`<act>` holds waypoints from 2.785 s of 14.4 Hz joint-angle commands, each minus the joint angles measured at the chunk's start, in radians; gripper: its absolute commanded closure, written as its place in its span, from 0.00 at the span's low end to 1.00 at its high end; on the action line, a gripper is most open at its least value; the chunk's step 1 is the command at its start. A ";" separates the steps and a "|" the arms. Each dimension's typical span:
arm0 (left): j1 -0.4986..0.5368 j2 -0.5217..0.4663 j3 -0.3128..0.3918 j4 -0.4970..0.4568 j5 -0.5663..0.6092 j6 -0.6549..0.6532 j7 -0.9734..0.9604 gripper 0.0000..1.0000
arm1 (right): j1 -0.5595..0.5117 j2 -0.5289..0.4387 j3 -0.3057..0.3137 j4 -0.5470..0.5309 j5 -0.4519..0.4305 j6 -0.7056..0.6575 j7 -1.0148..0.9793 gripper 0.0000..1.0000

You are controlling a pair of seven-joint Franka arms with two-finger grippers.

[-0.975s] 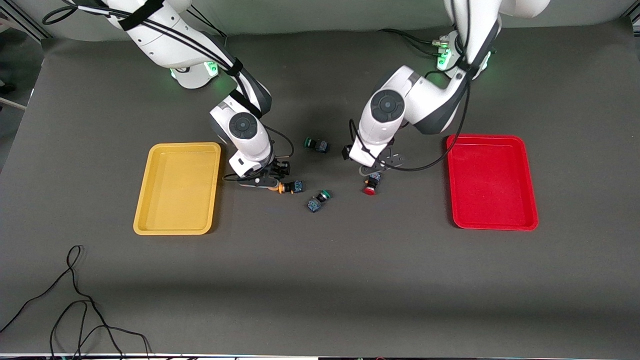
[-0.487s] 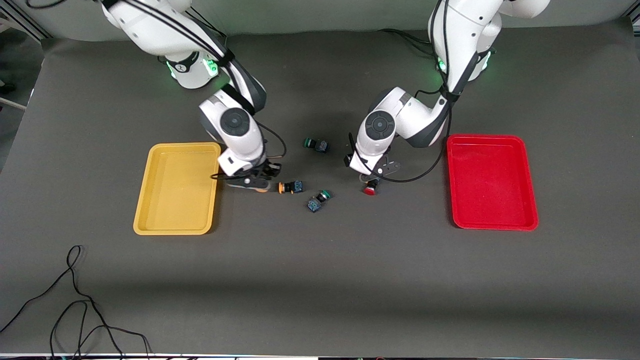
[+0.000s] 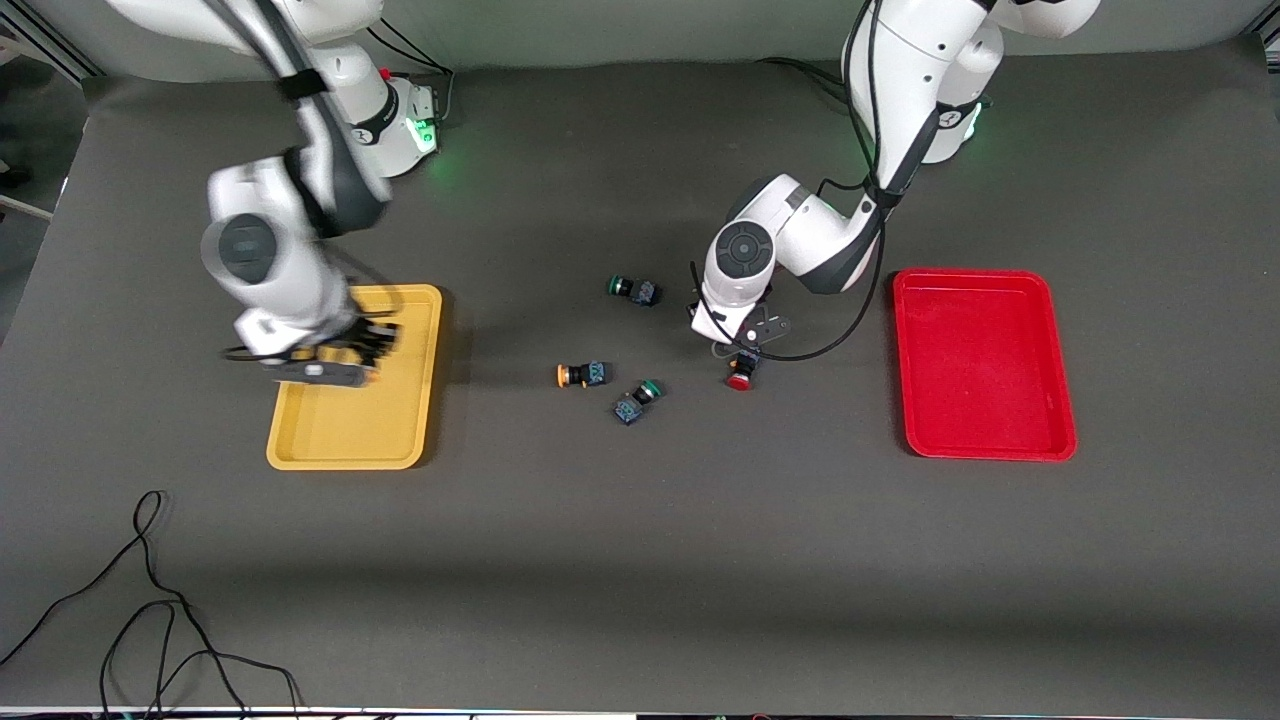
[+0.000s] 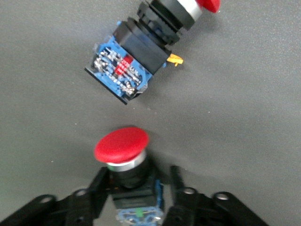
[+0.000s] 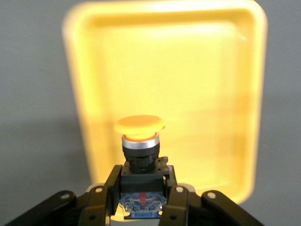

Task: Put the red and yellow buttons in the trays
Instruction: 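Carry the yellow button to its tray while the left gripper lifts red, then drop the yellow button from the right gripper while the left gripper drops red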

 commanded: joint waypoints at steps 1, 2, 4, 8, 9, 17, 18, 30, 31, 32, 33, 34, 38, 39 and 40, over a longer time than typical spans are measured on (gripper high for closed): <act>-0.008 -0.020 0.013 -0.002 0.016 -0.017 -0.014 0.78 | 0.014 -0.004 -0.122 -0.145 0.053 0.131 -0.159 0.87; -0.005 -0.026 0.013 0.004 0.016 -0.034 -0.003 0.78 | 0.014 0.016 -0.137 -0.182 0.057 0.203 -0.167 0.87; 0.004 -0.066 0.023 0.027 0.016 -0.106 0.047 0.78 | 0.015 0.057 -0.136 -0.213 0.111 0.290 -0.168 0.83; 0.088 -0.230 0.021 0.131 -0.004 -0.366 0.272 0.78 | 0.022 0.076 -0.136 -0.210 0.131 0.290 -0.155 0.00; 0.123 -0.268 0.023 0.147 -0.006 -0.420 0.353 0.78 | 0.023 0.061 -0.133 -0.205 0.131 0.284 -0.150 0.00; 0.471 -0.494 0.035 0.141 -0.035 -0.698 0.871 0.78 | 0.034 0.213 0.166 0.260 0.224 0.152 0.376 0.00; 0.508 -0.494 0.035 0.133 -0.009 -0.689 0.894 0.78 | 0.040 0.266 0.209 0.341 0.232 0.135 0.449 0.00; 0.660 -0.214 0.041 -0.205 0.125 -0.005 1.049 0.75 | 0.190 0.591 0.349 0.569 0.222 0.146 1.303 0.00; 0.660 -0.203 0.041 -0.205 0.126 -0.005 1.046 0.70 | 0.190 0.594 0.349 0.551 0.218 0.146 1.309 0.00; 0.660 -0.194 0.041 -0.205 0.128 -0.005 1.043 0.55 | 0.190 0.594 0.349 0.536 0.215 0.146 1.309 0.00; 0.662 -0.195 0.041 -0.198 0.128 -0.011 1.043 0.12 | 0.190 0.597 0.346 0.529 0.209 0.147 1.309 0.00; 0.662 -0.210 0.041 -0.189 0.131 -0.034 1.044 0.00 | 0.190 0.599 0.344 0.519 0.194 0.147 1.311 0.00; 0.662 -0.327 0.040 -0.076 0.131 -0.291 1.043 0.00 | 0.187 0.600 0.338 0.489 0.160 0.167 1.311 0.07; 0.662 -0.354 0.040 -0.029 0.129 -0.371 1.051 0.00 | 0.189 0.602 0.338 0.489 0.160 0.178 1.311 0.15; 0.660 -0.377 0.038 0.019 0.129 -0.444 1.051 0.00 | 0.189 0.602 0.338 0.489 0.160 0.181 1.311 0.27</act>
